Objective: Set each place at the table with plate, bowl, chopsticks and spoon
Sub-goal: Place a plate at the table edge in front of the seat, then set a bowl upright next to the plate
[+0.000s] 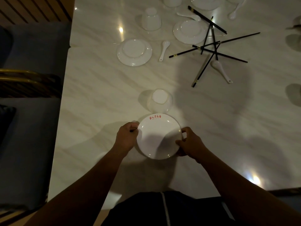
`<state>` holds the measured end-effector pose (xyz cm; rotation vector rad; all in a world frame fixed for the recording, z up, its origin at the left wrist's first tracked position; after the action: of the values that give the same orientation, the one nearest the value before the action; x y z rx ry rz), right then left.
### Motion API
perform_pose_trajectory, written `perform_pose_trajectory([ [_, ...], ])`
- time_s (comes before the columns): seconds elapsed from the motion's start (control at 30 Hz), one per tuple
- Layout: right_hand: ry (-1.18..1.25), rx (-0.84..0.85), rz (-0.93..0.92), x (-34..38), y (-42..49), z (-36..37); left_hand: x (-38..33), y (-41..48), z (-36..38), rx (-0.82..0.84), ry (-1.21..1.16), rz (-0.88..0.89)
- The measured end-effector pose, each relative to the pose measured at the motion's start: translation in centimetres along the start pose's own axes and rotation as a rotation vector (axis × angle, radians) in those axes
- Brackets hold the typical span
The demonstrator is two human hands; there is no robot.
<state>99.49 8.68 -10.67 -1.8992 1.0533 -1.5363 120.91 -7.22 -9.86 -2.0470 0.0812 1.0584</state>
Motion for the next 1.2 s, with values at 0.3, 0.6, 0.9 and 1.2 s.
perform_pose_trajectory([
  [0.3, -0.075, -0.003, -0.009, 0.5, -0.2, -0.1, -0.9, -0.8, 1.0, 0.024, 0.155, 0.056],
  [0.6, -0.337, -0.240, -0.268, 8.7, 2.1, -3.0, -2.8, 1.3, -1.4, -0.082, 0.337, 0.080],
  [0.9, -0.599, -0.055, -0.339, 15.8, 8.0, -0.3, -2.8, 5.3, -2.2, -0.010, 0.791, -0.019],
  [1.2, -0.430, -0.146, -0.344, 19.5, 10.6, -3.6, -2.8, 6.0, -2.1, 0.019, 0.884, 0.044],
])
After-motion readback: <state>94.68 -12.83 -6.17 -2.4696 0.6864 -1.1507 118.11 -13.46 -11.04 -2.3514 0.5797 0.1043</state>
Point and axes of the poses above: each hand's wrist, its own y-axis towards the middle knuckle, its own z-axis out of the palm, x = y × z, the point moved 10 cm from there along y, towards the middle knuckle, and after that the axes turned 10 degrees about x, right-handed, at the moved point
